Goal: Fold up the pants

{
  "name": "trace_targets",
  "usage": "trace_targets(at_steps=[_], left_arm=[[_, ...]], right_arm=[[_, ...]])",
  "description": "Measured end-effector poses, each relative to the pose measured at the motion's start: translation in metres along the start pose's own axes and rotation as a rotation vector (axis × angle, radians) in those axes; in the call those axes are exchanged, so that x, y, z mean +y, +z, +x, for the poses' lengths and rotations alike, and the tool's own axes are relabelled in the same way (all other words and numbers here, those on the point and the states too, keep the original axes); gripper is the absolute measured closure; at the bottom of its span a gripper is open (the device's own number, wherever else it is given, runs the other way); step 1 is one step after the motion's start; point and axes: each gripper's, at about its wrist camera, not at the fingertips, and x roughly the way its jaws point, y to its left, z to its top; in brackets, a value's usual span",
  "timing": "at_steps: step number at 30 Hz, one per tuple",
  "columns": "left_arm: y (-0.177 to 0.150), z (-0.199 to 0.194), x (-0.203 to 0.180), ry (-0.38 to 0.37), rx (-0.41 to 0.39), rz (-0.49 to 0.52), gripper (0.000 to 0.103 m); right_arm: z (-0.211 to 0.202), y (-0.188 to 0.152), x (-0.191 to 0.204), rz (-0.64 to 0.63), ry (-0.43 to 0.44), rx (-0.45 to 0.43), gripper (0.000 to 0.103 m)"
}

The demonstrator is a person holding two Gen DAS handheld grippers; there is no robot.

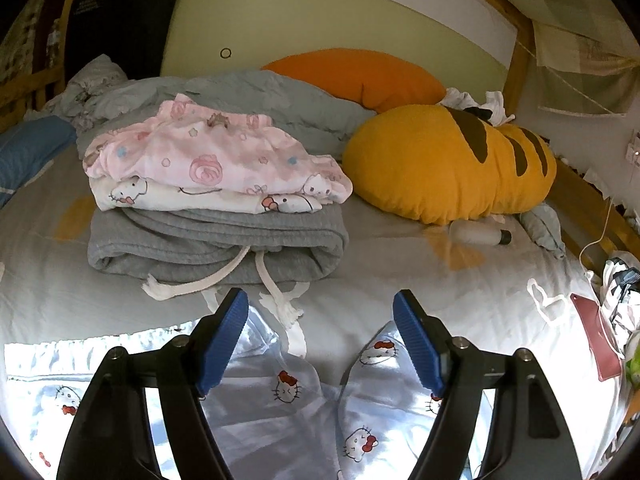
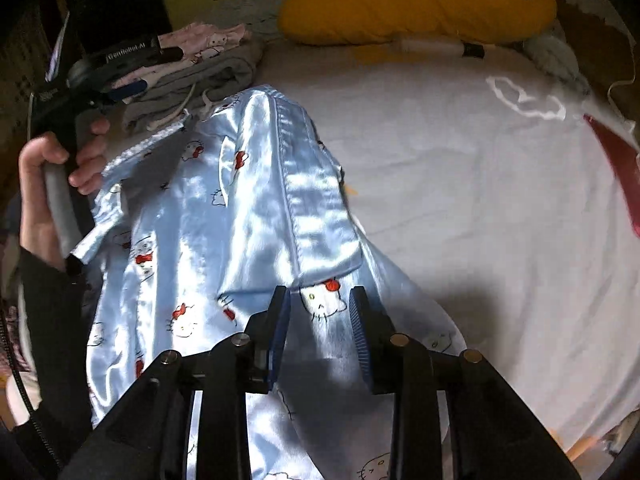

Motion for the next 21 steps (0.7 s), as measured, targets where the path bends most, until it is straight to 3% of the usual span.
trace_targets(at_steps=[5,8,9,15,17,21], left_arm=[[-0.002,0.004,-0.001,0.013,0.01,0.008,0.029],[-0.002,0.003,-0.001,0.016,0.006,0.009,0.029],[-0.002,0.003,-0.001,0.015,0.006,0.009,0.029],[-0.002,0.003,0.0,0.016,0.011,0.006,0.029],[-0.002,0.003,0.0,0.017,0.012,0.003,0.029],[-0.002,0.004,0.001,0.023,0.013,0.001,0.029]], right_arm=[[0.009,0.008,-0.002,0.043,0.11,0.009,0.07],[0.013,0.013,-0.017,0.16,0.189,0.001,0.046],[0.013,0.013,-0.025,0.216,0.22,-0.018,0.043],[0.016,0.011,-0.054,0.452,0.415,-0.083,0.043],[0.016,0.01,-0.058,0.504,0.413,-0.116,0.043],[-0.004,0.001,-0.063,0.544,0.253,-0.228,0.043]])
